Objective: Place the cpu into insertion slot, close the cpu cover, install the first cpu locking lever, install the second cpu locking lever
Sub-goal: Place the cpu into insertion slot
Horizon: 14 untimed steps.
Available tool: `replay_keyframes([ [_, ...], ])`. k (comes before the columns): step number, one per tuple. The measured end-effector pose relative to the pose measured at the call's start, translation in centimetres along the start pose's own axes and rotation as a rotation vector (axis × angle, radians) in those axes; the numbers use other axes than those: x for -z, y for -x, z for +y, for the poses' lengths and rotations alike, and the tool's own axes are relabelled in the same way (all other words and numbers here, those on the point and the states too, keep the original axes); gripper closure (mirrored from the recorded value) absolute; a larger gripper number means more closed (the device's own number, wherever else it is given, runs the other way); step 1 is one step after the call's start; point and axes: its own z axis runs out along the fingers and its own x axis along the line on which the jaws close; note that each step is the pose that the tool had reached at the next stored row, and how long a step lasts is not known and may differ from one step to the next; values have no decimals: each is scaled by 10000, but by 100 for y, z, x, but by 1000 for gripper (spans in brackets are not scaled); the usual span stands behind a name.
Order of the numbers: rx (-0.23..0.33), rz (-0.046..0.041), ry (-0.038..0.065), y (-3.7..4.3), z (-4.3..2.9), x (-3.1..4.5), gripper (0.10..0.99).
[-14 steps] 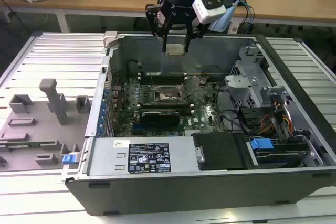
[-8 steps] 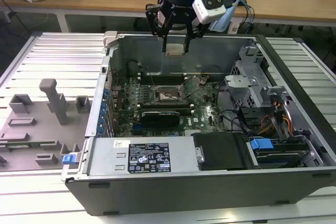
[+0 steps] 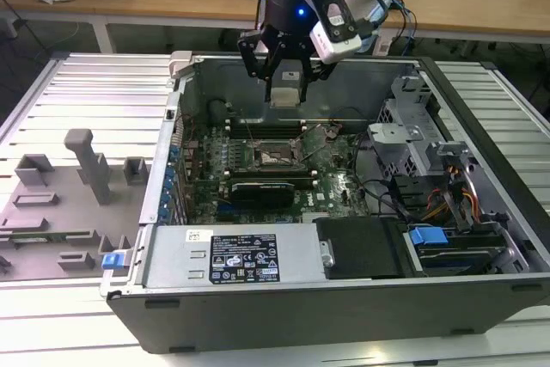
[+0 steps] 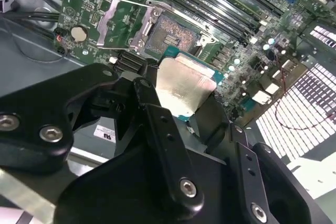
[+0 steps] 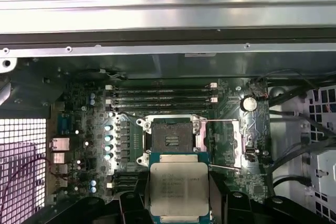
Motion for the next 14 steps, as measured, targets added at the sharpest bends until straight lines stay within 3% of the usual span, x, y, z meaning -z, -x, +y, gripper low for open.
replay_keyframes([
  [3,-511,-46,-7,0,-5,-58,549],
  [9,-1649,-146,6,1,-8,-84,549],
  [14,-3254,-289,24,1,-10,-114,549],
])
